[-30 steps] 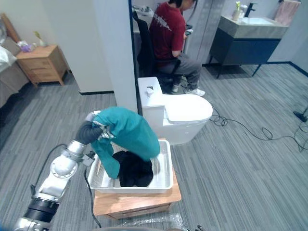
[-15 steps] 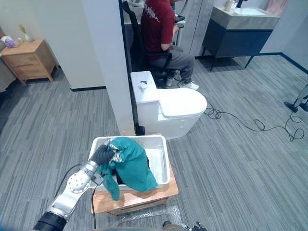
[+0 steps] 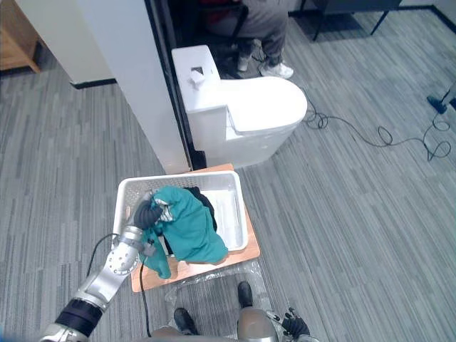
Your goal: Tidy the bed and pick cloth on bed and put in laundry
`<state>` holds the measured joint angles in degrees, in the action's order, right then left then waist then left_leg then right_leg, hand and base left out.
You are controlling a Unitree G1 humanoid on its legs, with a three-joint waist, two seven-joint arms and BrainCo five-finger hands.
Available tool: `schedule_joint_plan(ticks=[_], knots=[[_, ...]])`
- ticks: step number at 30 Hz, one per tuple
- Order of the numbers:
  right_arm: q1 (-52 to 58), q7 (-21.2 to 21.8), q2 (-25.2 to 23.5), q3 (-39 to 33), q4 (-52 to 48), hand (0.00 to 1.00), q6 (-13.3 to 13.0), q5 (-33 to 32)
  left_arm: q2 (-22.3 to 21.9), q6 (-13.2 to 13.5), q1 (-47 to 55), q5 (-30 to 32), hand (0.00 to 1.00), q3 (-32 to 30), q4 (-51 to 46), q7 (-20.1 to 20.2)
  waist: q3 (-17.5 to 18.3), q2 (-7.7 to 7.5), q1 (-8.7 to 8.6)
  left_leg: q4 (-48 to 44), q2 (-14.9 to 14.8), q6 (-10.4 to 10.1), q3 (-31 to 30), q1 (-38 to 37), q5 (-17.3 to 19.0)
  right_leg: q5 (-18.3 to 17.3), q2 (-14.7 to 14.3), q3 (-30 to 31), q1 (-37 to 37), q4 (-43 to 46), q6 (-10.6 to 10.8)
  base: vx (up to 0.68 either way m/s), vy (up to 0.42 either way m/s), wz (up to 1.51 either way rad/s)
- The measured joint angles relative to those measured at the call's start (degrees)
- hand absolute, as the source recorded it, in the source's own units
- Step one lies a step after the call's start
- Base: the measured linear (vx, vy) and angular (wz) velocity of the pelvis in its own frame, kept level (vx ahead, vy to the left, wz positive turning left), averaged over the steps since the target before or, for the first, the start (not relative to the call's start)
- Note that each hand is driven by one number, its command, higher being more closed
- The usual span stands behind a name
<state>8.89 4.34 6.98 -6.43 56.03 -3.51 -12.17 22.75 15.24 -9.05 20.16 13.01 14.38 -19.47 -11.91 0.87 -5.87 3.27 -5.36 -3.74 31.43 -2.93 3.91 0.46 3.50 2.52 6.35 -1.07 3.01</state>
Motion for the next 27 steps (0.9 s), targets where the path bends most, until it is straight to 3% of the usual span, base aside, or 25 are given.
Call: schedule_joint_plan(ticks=[9, 11, 16, 21, 25, 26, 27], knots=[[0.3, 0.0, -0.7, 0.1, -4.1, 0.0, -0.7, 0.0, 2.5, -0.6, -5.7, 5.1, 1.0, -4.7, -2.8, -6.6, -3.2, -0.11, 0.74, -3.5, -1.7, -0.2, 1.0, 3.7, 0.7, 0.5, -0.3, 3.7, 3.5, 1.2, -0.1, -0.03, -0.021, -0.07], [0.3, 0.0, -0.5, 0.2, -5.2, 0.0, 0.0, -0.2, -1.1, -2.6, -4.8, -0.6, 1.0, -3.7, -2.2, -3.5, -3.8, 0.03, 0.97, -3.8, -2.2, -0.4, 1.0, 4.4, 0.9, 0.5, -0.8, 4.2, 4.2, 1.2, -0.1, -0.05, -0.054, -0.02], [0.0, 0.0, 0.3, 2.0, -6.9, 0.0, 1.9, -1.9, -2.6, -6.3, -6.8, -2.5, 1.0, -1.3, 3.4, -3.9, -4.8, 0.24, 0.49, -5.5, -2.8, -0.5, 1.0, 7.0, 0.7, 1.2, -1.4, 4.6, 6.4, 1.3, -0.4, -0.04, -0.058, -0.05], [0.0, -0.1, 0.8, 2.5, -8.8, 0.0, 2.1, -1.9, -3.9, -7.5, -10.2, -7.9, 1.0, -0.3, 5.2, 0.1, -5.5, 0.8, 0.47, -5.6, -3.3, -0.4, 1.3, 8.0, 0.4, 1.8, -1.6, 4.9, 7.5, 1.3, -0.4, -0.03, -0.021, -0.02], [-0.2, -0.1, 0.8, 2.6, -10.1, 0.0, 2.0, -1.7, -8.2, -8.2, -10.2, -8.4, 1.0, 0.4, 11.8, 0.7, -6.5, 0.42, 0.61, -5.8, -3.3, -0.4, 2.4, 9.0, 0.4, 2.3, -1.7, 6.1, 9.1, 1.3, -0.3, -0.03, -0.003, -0.12], [-0.4, 0.0, 0.8, 2.6, -10.3, 0.0, 2.0, -1.7, -9.2, -8.9, -10.2, -8.4, 0.0, 0.5, 13.3, 0.4, -6.6, 0.35, 0.39, -5.8, -3.2, -0.3, 2.7, 10.0, 0.3, 2.8, -1.7, 6.4, 10.0, 1.0, -0.3, 0.0, 0.002, -0.17], [-0.4, 0.0, 0.8, 2.6, -10.3, 0.0, 1.9, -1.7, -9.7, -9.3, -10.4, -8.3, 0.0, 0.5, 14.1, 0.3, -6.8, 0.28, 0.32, -5.8, -3.2, -0.3, 2.9, 10.2, 0.3, 2.9, -1.7, 6.6, 10.3, 0.9, -0.3, 0.0, 0.001, -0.14]])
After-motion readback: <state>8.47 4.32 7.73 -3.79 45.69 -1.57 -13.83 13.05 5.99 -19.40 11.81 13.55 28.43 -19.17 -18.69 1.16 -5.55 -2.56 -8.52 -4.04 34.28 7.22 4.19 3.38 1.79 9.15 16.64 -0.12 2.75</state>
